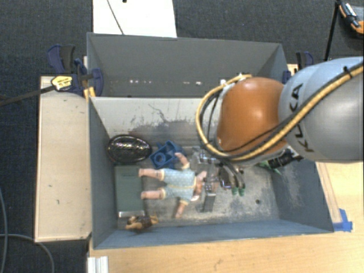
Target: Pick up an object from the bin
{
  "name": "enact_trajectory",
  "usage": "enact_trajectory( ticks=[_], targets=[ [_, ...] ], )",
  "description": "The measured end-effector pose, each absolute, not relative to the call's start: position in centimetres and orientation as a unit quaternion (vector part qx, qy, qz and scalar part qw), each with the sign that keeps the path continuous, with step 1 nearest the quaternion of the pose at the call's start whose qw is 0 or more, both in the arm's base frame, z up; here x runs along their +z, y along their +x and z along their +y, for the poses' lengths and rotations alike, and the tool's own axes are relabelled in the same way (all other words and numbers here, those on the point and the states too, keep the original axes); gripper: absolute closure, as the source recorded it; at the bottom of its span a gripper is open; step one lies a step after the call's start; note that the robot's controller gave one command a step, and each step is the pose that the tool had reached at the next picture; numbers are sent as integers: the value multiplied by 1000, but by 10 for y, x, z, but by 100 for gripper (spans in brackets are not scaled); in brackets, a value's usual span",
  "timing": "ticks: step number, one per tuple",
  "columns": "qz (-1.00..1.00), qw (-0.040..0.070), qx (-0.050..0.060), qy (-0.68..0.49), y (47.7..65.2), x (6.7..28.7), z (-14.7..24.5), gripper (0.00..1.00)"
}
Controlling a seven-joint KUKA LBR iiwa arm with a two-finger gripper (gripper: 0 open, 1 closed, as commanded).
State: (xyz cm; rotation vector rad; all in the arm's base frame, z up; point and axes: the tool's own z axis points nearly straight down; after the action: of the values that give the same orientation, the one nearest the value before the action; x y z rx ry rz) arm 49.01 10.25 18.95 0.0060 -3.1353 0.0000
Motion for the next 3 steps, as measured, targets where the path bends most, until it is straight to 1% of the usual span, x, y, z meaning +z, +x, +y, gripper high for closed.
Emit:
enact_trajectory(
  ticks=[1, 2, 3],
  targets=[
    [-1000, -1, -1, 0, 492, 194, 102, 0],
    [-999, -4, -1, 39, 497, 175, 100, 0],
    [-992, -2, -3, -125, 515, 89, 79, 100]
  ],
)
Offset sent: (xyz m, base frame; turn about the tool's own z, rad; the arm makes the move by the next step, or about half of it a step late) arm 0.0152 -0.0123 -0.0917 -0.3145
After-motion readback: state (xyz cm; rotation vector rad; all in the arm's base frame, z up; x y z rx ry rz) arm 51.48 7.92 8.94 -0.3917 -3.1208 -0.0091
